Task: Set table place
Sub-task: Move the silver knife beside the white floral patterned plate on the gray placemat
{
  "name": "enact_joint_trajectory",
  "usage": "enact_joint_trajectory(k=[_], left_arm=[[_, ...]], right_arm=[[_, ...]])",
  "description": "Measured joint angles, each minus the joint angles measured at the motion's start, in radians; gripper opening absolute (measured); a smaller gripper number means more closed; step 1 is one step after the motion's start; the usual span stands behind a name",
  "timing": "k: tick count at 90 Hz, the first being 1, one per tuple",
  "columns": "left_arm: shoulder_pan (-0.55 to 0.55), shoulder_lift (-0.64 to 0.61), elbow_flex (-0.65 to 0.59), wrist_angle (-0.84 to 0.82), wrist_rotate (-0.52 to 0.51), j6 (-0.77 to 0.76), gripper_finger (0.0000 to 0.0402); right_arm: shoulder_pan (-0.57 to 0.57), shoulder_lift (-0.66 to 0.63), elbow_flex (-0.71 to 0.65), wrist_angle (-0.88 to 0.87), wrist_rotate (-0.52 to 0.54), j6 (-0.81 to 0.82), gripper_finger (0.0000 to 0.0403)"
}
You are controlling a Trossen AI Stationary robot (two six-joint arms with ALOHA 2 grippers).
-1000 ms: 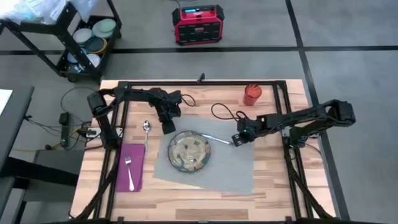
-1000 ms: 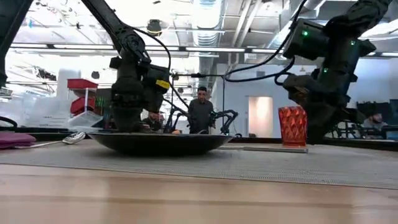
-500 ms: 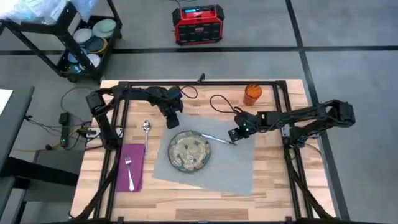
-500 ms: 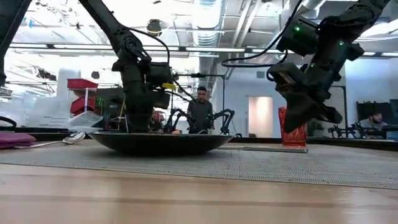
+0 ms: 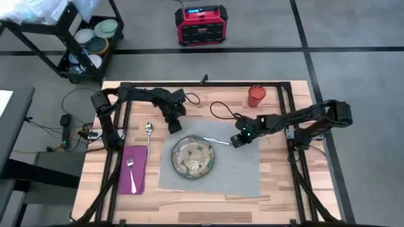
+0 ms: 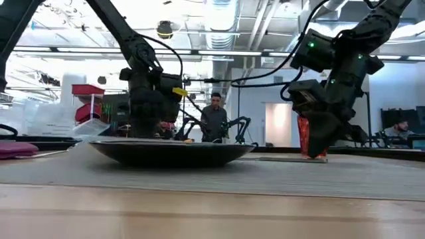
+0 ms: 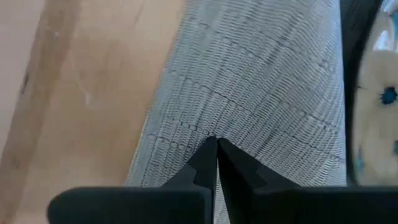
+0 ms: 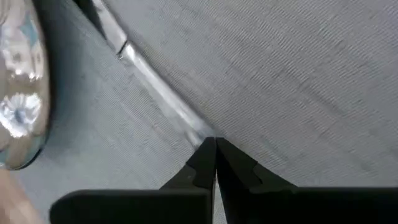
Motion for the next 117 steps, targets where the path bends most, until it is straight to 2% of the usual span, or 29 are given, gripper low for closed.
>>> enact_joint_trajectory(k=[9, 13, 18, 25, 30, 34, 51, 65, 78, 86, 91, 94, 105, 110, 117], left_arm=[[-0.001, 0.002, 0.0, 0.008, -0.004, -0.006, 0.0], [-0.001, 0.002, 0.0, 0.01, -0.005, -0.012, 0.0], [0.0, 0.002, 0.0, 0.011, -0.007, -0.017, 0.0], [0.002, 0.002, 0.0, 0.011, -0.007, -0.02, 0.0], [0.001, 0.002, 0.0, 0.014, -0.008, -0.02, 0.0], [0.001, 0.002, 0.0, 0.016, -0.01, -0.02, 0.0], [-0.001, 0.002, 0.0, 0.02, -0.015, -0.025, 0.0], [-0.001, 0.002, -0.001, 0.028, -0.02, -0.032, 0.0], [-0.003, 0.002, -0.002, 0.069, -0.017, -0.042, 0.0], [-0.003, 0.002, -0.002, 0.069, -0.018, -0.042, 0.0], [-0.003, 0.002, -0.002, 0.069, -0.017, -0.043, 0.0], [-0.003, 0.002, -0.002, 0.068, -0.017, -0.047, 0.0], [-0.003, 0.003, -0.002, 0.067, -0.015, -0.045, 0.0], [-0.002, 0.003, -0.002, 0.067, -0.014, -0.041, 0.0], [-0.002, 0.003, -0.002, 0.072, -0.013, -0.043, 0.0]], right_arm=[[0.058, -0.031, 0.0, 0.004, -0.158, -0.023, 0.0], [0.095, -0.063, 0.0, -0.001, -0.172, -0.016, 0.0], [0.127, -0.11, 0.0, 0.0, -0.14, 0.0, 0.0], [0.136, -0.163, 0.0, -0.017, -0.017, 0.01, 0.0], [0.118, -0.179, 0.002, -0.071, 0.081, 0.023, 0.0], [0.087, -0.179, 0.0, -0.109, 0.108, 0.019, 0.0], [0.007, -0.115, -0.003, -0.094, 0.106, -0.05, 0.0], [0.015, -0.061, 0.003, -0.087, 0.168, -0.059, 0.0], [0.051, -0.012, 0.004, -0.066, 0.169, -0.062, 0.0], [0.067, 0.008, 0.004, -0.019, 0.082, -0.066, 0.0], [0.099, -0.01, 0.004, 0.013, -0.008, -0.076, 0.0], [0.125, -0.041, 0.003, 0.03, -0.026, -0.076, 0.0], [0.151, -0.159, 0.006, 0.033, 0.024, -0.065, 0.0], [0.137, -0.169, 0.005, 0.027, 0.059, -0.061, 0.0], [0.103, -0.163, 0.005, 0.011, 0.057, -0.061, 0.0]])
